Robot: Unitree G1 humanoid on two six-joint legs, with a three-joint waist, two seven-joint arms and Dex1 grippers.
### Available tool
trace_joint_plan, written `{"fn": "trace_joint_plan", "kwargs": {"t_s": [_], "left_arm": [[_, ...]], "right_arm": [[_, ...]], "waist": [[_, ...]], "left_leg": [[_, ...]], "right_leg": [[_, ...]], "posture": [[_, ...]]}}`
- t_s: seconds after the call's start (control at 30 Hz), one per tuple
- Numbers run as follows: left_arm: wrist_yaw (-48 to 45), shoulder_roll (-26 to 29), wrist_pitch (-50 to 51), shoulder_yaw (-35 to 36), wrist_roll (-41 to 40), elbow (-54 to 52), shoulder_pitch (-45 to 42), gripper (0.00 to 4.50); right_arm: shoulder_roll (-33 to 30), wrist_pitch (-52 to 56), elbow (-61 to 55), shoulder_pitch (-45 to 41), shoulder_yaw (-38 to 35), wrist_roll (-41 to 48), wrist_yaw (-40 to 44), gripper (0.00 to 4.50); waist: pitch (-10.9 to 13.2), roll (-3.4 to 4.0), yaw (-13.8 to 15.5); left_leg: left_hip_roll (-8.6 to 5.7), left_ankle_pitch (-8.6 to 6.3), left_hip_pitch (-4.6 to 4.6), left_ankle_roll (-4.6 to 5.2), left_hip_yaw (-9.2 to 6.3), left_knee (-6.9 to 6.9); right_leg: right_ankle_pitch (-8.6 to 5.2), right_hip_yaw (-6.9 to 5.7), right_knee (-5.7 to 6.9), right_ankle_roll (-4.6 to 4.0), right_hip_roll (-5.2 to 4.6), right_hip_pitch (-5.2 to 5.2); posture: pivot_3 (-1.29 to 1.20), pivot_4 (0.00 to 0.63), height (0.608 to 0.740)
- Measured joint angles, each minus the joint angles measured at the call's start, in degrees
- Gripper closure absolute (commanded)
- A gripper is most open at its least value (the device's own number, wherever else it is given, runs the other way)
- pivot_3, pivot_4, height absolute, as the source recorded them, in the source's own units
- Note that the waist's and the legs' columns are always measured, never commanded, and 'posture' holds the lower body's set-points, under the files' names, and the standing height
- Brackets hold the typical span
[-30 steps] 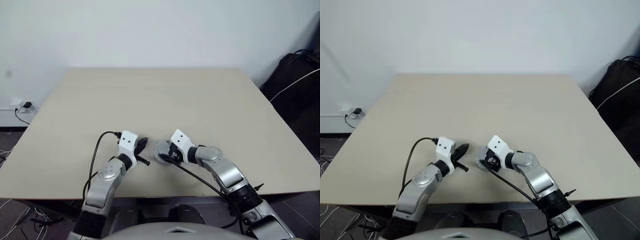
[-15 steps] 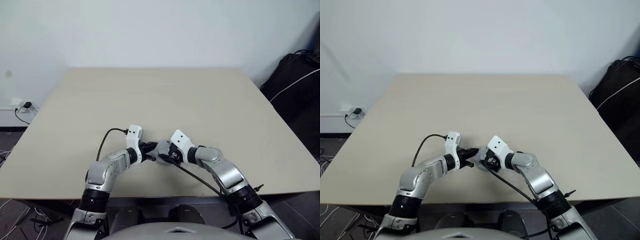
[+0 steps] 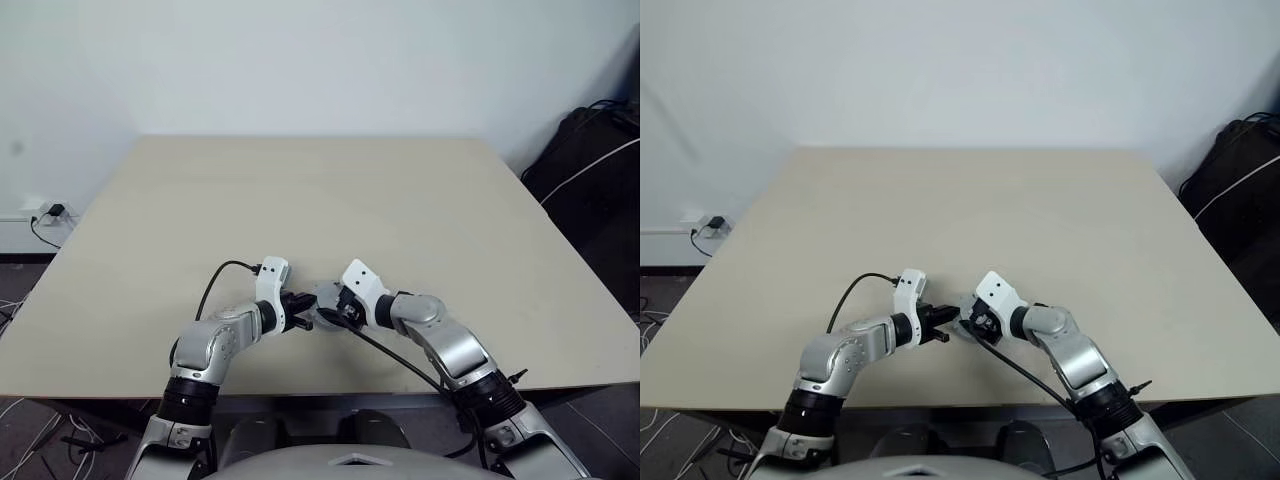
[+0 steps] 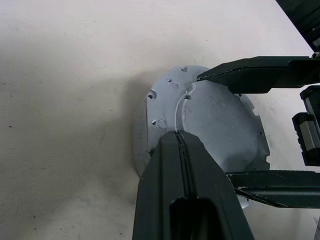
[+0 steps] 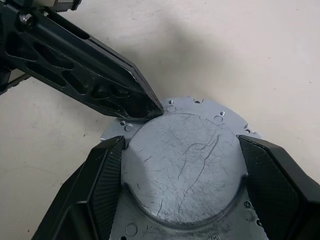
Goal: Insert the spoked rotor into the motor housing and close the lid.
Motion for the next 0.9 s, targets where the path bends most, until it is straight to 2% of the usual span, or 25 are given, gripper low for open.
{"fn": "trace_joint_plan", "kwargs": {"t_s": [0.07, 0.27, 0.37, 0.6, 0.67, 0.8, 0.9], "left_arm": [[0.0, -0.3, 0.1, -0.1, -0.1, 0.0, -0.1, 4.5], [0.1, -0.6, 0.2, 0.0, -0.2, 0.0, -0.1, 4.5], [0.0, -0.6, 0.1, -0.1, -0.2, 0.0, -0.1, 4.5], [0.0, -0.5, 0.0, 0.0, -0.1, 0.0, -0.1, 4.5], [0.0, -0.5, -0.1, -0.1, -0.1, 0.0, -0.1, 4.5], [0.0, -0.6, -0.2, -0.3, 0.1, 0.2, -0.4, 4.5], [-0.1, -0.8, -0.3, -0.7, 0.1, 0.2, -0.4, 4.5]], "right_arm": [[-0.6, 0.1, -0.6, 0.7, -0.5, 0.4, 0.4, 0.01], [-6.1, 1.1, -4.9, 4.6, -4.1, 3.0, 3.8, 0.01], [-9.5, 2.1, -7.5, 8.5, -8.2, 6.1, 6.1, 0.01], [-10.2, 5.0, -12.1, 13.0, -20.1, 16.5, 8.2, 0.01], [-9.0, 5.5, -12.4, 12.9, -22.5, 17.9, 6.7, 0.01], [3.2, 13.0, -7.1, 9.0, -28.1, 20.6, -5.9, 0.01], [7.6, 18.1, -4.7, 7.8, -29.4, 22.5, -11.1, 0.01]], "waist": [[0.0, -0.01, 0.1], [0.0, -0.02, 0.2], [0.0, -0.05, 0.4], [0.1, -0.08, 0.5], [0.1, -0.11, 0.5], [0.1, -0.04, 0.4], [0.1, 0.0, 0.8]], "left_leg": [[-0.01, 0.0, -0.01, 0.0, -0.01, 0.0], [-0.04, -0.02, -0.02, 0.04, -0.03, -0.02], [-0.04, -0.04, -0.04, 0.07, -0.06, -0.02], [-0.03, -0.16, -0.08, 0.28, -0.06, -0.02], [-0.03, -0.17, -0.08, 0.29, -0.06, -0.02], [-0.03, 0.0, -0.12, 0.01, -0.06, -0.06], [-0.06, -0.02, -0.22, 0.04, -0.08, -0.09]], "right_leg": [[0.0, 0.0, -0.02, 0.0, -0.01, 0.0], [0.0, -0.01, -0.05, 0.0, -0.04, 0.0], [0.0, -0.02, -0.08, 0.0, -0.04, 0.0], [-0.01, -0.03, -0.06, -0.01, -0.03, -0.06], [-0.01, -0.03, -0.08, -0.01, -0.03, -0.06], [-0.01, 0.01, -0.04, -0.02, -0.04, -0.12], [0.0, 0.0, -0.06, -0.06, -0.04, -0.18]], "posture": [[0.0, 0.0, 0.74], [0.0, 0.0, 0.74], [0.0, 0.0, 0.74], [0.0, 0.0, 0.74], [0.0, 0.0, 0.74], [0.0, 0.0, 0.74], [0.0, 0.0, 0.74]]}}
